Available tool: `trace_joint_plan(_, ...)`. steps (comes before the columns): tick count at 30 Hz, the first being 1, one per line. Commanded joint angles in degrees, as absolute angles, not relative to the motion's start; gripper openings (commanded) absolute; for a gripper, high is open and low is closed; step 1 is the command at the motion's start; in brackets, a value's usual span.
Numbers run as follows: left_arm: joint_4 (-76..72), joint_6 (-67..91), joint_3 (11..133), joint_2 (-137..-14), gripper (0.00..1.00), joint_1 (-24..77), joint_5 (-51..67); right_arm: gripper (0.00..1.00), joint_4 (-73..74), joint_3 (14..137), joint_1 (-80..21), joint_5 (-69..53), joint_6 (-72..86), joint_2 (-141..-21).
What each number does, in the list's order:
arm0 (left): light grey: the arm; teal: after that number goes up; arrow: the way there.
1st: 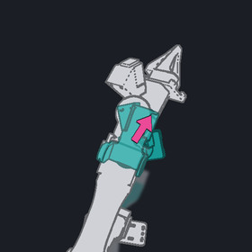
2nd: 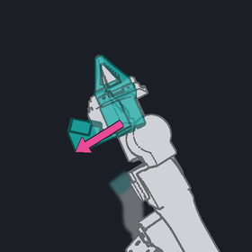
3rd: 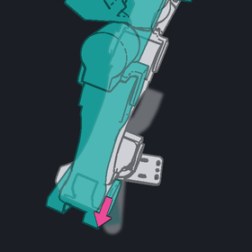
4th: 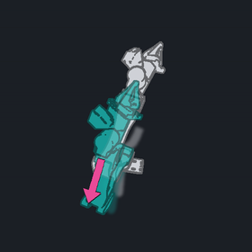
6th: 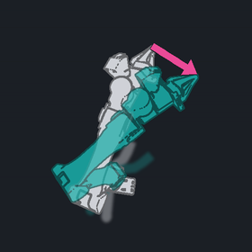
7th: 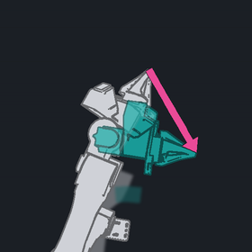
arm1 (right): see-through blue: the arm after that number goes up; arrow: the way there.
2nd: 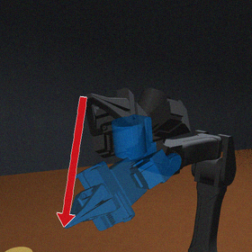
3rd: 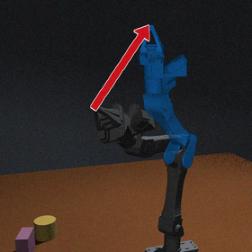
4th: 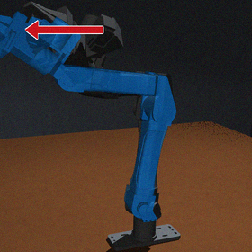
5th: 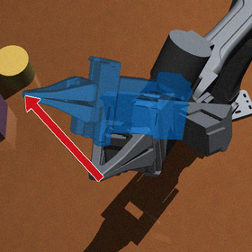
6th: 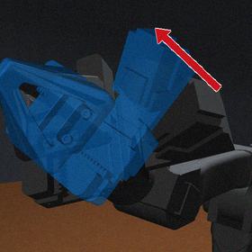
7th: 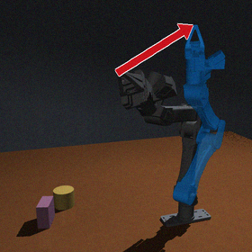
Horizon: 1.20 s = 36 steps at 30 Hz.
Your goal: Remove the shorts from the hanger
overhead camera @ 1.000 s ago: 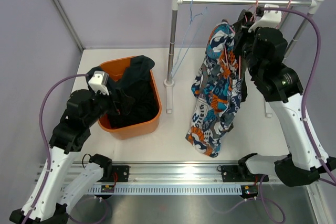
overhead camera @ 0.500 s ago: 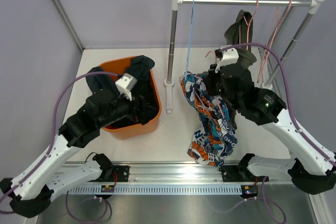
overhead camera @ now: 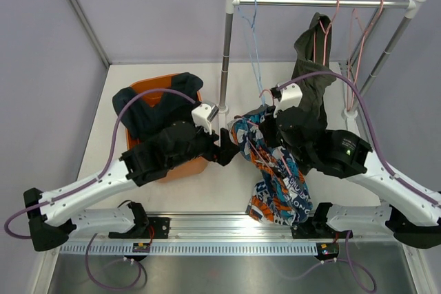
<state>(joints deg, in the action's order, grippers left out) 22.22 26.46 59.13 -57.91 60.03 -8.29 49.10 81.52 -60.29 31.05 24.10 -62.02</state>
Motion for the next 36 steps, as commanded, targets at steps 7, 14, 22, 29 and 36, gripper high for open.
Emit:
trace_joint_plan(7,9.8,30.8,62.4,-67.3,0.86,61.0,-18.5,0.0,50.9,82.8,-64.2,38.7,27.4,-61.7)
trace_joint_plan(14,7.5,31.1,64.6,-71.3,0.85,61.1,-17.3,0.0,51.2,82.4,-64.7,40.0,27.7,-62.4)
trace_joint_plan(22,8.0,31.0,66.0,-74.4,0.83,61.2,-16.3,0.0,50.5,82.6,-65.0,40.5,27.0,-63.0)
trace_joint_plan(29,8.6,31.7,66.1,-77.2,0.69,61.2,-16.8,0.0,50.1,83.7,-65.0,41.0,26.3,-63.4)
trace_joint_plan(36,9.1,31.0,66.4,-78.1,0.4,61.2,-17.7,0.0,50.4,84.1,-65.0,41.2,26.1,-63.9)
